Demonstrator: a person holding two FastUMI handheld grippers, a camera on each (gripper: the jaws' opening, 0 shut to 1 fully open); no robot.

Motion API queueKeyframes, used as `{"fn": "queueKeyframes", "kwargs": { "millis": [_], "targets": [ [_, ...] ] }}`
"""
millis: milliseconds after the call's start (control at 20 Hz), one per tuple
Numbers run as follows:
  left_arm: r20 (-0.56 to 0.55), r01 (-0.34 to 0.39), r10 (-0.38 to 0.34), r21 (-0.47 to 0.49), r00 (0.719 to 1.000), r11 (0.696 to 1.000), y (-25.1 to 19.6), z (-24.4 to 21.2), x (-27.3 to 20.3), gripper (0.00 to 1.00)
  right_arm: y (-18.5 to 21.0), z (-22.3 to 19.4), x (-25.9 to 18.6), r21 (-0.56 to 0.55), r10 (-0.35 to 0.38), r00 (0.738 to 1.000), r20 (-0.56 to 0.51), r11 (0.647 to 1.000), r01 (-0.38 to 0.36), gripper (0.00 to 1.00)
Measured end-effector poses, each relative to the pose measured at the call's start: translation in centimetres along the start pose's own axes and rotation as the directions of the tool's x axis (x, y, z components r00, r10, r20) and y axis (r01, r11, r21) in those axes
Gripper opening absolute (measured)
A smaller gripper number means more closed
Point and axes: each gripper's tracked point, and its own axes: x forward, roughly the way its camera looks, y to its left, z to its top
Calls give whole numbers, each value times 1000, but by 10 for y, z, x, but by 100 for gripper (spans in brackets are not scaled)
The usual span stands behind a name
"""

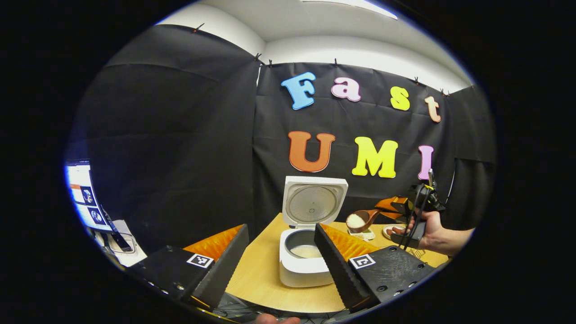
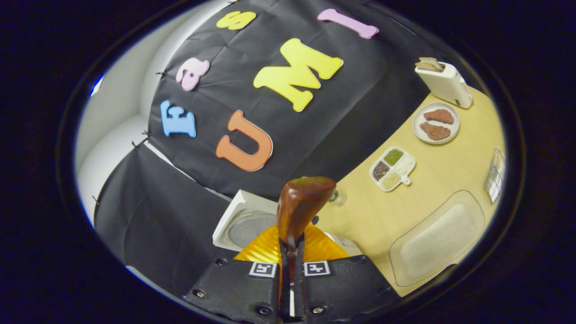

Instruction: Close the left gripper, press the button to open the rice cooker; take a wooden spoon from the chopstick holder with the right hand, scoop a spoonful of rice and pour it into the rice cooker, then put the wooden spoon back into the chopstick holder.

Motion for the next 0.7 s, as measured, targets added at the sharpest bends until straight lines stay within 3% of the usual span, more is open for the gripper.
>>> {"fn": "queueKeyframes", "kwargs": {
  "millis": [250,500,700],
  "targets": [
    [-4,-1,0,-70,1000,998,21,0,0,94,2,-34,55,-199,-89,996,1,976,87,9],
    [8,-7,8,-83,1000,997,36,3,8,94,3,-57,83,-296,-124,992,-15,948,114,9],
    [14,-10,12,-90,1000,996,42,1,10,94,17,-59,86,-432,-132,991,5,894,121,9]
  ]
}}
